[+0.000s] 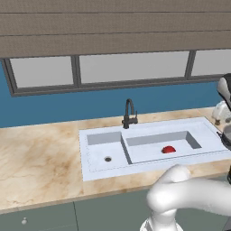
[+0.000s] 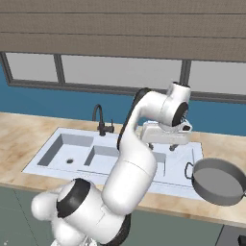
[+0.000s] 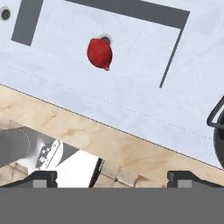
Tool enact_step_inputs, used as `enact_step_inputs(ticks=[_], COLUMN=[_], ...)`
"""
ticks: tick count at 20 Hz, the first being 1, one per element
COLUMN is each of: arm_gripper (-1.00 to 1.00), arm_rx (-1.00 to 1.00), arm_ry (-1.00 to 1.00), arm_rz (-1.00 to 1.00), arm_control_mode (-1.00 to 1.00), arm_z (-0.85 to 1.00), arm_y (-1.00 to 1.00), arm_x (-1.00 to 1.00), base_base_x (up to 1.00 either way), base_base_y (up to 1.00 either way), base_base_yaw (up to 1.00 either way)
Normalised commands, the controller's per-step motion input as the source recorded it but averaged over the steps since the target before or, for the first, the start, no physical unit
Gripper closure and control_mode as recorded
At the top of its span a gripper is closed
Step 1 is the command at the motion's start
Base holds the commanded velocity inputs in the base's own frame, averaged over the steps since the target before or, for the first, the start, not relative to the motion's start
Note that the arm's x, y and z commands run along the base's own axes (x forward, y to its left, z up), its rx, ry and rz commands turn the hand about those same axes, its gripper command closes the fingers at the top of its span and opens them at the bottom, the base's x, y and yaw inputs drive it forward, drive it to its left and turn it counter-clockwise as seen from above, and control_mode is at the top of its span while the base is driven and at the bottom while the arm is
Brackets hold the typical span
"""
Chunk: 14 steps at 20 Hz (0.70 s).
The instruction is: Dump the onion from the pot into the sink. Then turn on the water and wash the onion. Then turn off the water and put the onion back in the pot.
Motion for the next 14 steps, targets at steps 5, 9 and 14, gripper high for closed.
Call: enact_step_inputs(ticks=[5, 9, 14], arm_gripper=[-1.00, -1.00, -1.00], arm_rx=[0.01, 0.07, 0.16], arm_ry=[-0.15, -0.11, -0.02], arm_rz=[0.00, 0.00, 0.00], arm_control_mode=[-1.00, -1.00, -1.00], arm_z=[0.25, 0.19, 0.05], arm_y=[0.99, 0.89, 0.54], arm_x=[0.09, 0.37, 0.69], base_base_x=[0.00, 0.00, 0.00], base_base_y=[0.00, 0.00, 0.00], base_base_yaw=[0.00, 0.00, 0.00])
